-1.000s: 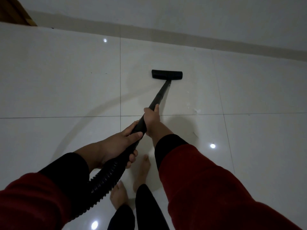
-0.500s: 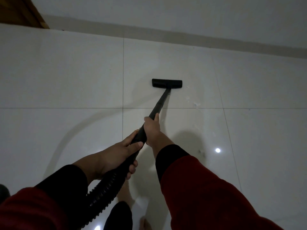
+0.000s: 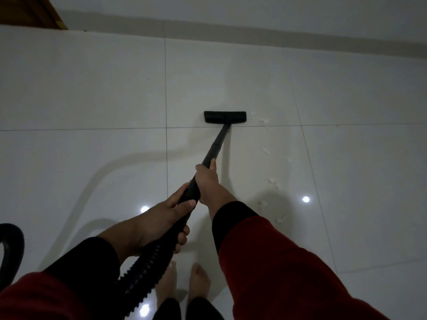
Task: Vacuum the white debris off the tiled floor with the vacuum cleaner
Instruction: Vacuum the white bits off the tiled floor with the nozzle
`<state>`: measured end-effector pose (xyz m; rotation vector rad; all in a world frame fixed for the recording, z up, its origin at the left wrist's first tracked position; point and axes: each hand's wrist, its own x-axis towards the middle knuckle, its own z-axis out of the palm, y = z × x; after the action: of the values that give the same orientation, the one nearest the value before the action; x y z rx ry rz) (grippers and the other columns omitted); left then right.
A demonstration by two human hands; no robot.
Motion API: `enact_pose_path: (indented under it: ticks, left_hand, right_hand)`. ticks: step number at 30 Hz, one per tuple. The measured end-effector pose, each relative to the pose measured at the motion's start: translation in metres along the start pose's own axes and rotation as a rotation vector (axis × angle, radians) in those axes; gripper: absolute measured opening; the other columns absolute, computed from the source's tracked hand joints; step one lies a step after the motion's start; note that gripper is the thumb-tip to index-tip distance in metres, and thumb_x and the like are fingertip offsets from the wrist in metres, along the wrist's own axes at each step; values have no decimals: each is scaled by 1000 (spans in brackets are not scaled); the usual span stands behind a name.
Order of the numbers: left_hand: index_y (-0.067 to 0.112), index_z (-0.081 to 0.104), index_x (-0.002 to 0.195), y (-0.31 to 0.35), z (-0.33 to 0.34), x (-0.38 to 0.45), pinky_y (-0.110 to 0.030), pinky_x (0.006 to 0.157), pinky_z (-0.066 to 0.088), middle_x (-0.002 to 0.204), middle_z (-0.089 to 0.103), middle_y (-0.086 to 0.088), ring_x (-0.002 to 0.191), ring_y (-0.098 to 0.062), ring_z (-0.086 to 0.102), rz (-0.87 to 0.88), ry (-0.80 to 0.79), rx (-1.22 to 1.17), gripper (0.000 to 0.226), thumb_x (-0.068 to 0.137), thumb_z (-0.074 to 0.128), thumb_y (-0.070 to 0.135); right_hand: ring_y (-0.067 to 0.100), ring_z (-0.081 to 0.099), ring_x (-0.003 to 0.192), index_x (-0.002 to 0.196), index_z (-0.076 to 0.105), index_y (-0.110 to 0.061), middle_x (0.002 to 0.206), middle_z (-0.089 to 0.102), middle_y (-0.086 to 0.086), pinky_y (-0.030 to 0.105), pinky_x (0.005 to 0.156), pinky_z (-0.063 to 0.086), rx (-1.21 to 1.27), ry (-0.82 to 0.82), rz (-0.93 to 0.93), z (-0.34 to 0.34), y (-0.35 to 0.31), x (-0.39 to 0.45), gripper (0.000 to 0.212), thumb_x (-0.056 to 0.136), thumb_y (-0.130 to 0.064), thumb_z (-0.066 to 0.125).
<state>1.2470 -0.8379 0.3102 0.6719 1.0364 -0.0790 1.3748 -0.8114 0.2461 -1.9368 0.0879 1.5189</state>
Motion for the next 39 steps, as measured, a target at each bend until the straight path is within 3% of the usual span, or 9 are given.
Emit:
enact_pose_path:
  ticks: [6, 14, 18, 26, 30, 34, 39]
  left_hand:
    - [59, 22, 138, -33, 5, -24, -24, 42, 45, 65, 48, -10, 43, -14, 49, -14, 3, 20, 56, 97, 47, 31]
    - [59, 22, 137, -87, 2, -59, -25, 42, 46, 63, 49, -10, 43, -15, 50, -11, -11, 43, 55, 97, 47, 30]
    - [58, 20, 139, -123, -3, -74, -25, 42, 46, 58, 52, -8, 43, -16, 51, -20, -20, 40, 57, 97, 48, 30]
    - [59, 22, 138, -185, 1, -103, -24, 41, 45, 56, 52, -8, 42, -15, 50, -31, -64, 73, 56, 97, 47, 31]
    - [61, 25, 134, -210, 8, -115, -25, 42, 45, 58, 51, -8, 43, -15, 50, -42, -81, 85, 53, 97, 48, 31]
    - [61, 27, 133, -229, 18, -126, -25, 42, 45, 60, 50, -9, 43, -15, 50, -34, -86, 97, 52, 97, 48, 31]
    - [61, 21, 137, -251, 38, -143, -25, 42, 45, 57, 51, -8, 43, -15, 50, -24, -79, 113, 58, 97, 48, 30]
  right_hand:
    - [16, 52, 69, 148, 11, -49, 83, 45, -4, 35, 72, 48, 27, 10, 27, 0, 39, -17, 65, 97, -24, 41]
    - [20, 54, 75, 148, 10, -50, 89, 50, 1, 41, 84, 53, 49, 36, 7, 8, 101, -46, 68, 94, -23, 41]
    - [16, 52, 72, 148, 11, -48, 86, 47, -3, 34, 71, 48, 71, 53, -7, 9, 135, -63, 67, 95, -22, 42]
    - [18, 53, 75, 148, 12, -49, 89, 49, -2, 36, 78, 51, 94, 93, -4, 6, 203, -89, 67, 94, -23, 42]
    - [17, 54, 74, 147, 12, -51, 87, 47, -3, 35, 74, 49, 132, 97, 22, -3, 229, -102, 65, 95, -24, 42]
    - [22, 57, 86, 146, 12, -52, 87, 47, -4, 39, 83, 51, 120, 110, 39, -12, 250, -115, 65, 95, -26, 41]
    - [15, 52, 72, 148, 12, -49, 84, 45, -5, 34, 71, 48, 141, 93, -13, -32, 270, -131, 64, 97, -24, 41]
